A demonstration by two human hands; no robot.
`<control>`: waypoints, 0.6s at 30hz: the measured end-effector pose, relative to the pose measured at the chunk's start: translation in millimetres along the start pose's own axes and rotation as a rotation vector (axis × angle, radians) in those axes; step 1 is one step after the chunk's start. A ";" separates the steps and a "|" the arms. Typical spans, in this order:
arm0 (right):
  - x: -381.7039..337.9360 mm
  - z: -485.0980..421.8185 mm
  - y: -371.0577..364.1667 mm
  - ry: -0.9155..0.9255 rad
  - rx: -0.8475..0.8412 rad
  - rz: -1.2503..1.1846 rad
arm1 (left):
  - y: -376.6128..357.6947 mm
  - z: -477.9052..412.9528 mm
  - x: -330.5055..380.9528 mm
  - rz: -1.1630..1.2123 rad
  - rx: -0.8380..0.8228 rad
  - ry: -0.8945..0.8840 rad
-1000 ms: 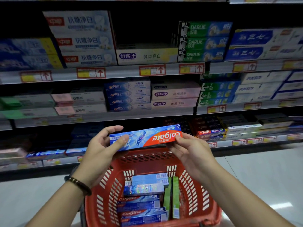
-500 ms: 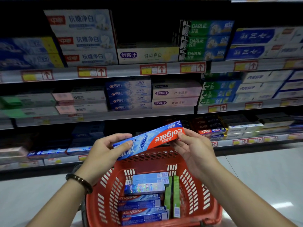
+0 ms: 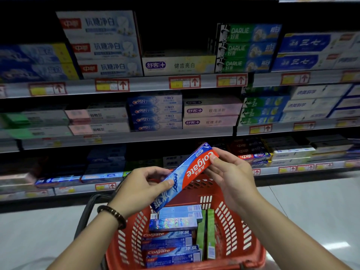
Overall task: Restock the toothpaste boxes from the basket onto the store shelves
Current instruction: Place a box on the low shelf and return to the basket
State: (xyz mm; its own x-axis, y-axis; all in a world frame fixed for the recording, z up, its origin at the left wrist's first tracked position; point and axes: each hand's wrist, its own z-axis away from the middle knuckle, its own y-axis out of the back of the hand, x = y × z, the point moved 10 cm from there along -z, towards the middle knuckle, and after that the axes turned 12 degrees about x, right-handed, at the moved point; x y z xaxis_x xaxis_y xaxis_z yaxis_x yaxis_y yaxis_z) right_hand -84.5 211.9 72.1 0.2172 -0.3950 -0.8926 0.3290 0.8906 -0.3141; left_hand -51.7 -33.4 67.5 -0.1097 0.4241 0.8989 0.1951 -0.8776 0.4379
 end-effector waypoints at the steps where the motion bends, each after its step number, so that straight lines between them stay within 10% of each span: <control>1: -1.8 0.3 0.0 0.008 0.003 -0.001 | -1.2 -0.1 0.9 0.004 -0.005 -0.002; 18: -0.3 -6.0 -13.5 0.089 -0.111 0.007 | -22.9 5.1 1.9 0.158 -0.085 0.059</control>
State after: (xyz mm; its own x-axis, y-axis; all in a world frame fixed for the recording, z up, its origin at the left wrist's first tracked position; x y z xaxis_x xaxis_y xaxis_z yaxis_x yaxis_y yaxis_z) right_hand -94.5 201.4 74.6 0.1356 -0.3716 -0.9185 0.2228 0.9147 -0.3371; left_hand -51.4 -11.4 59.3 -0.1417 0.2680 0.9529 0.1320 -0.9489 0.2865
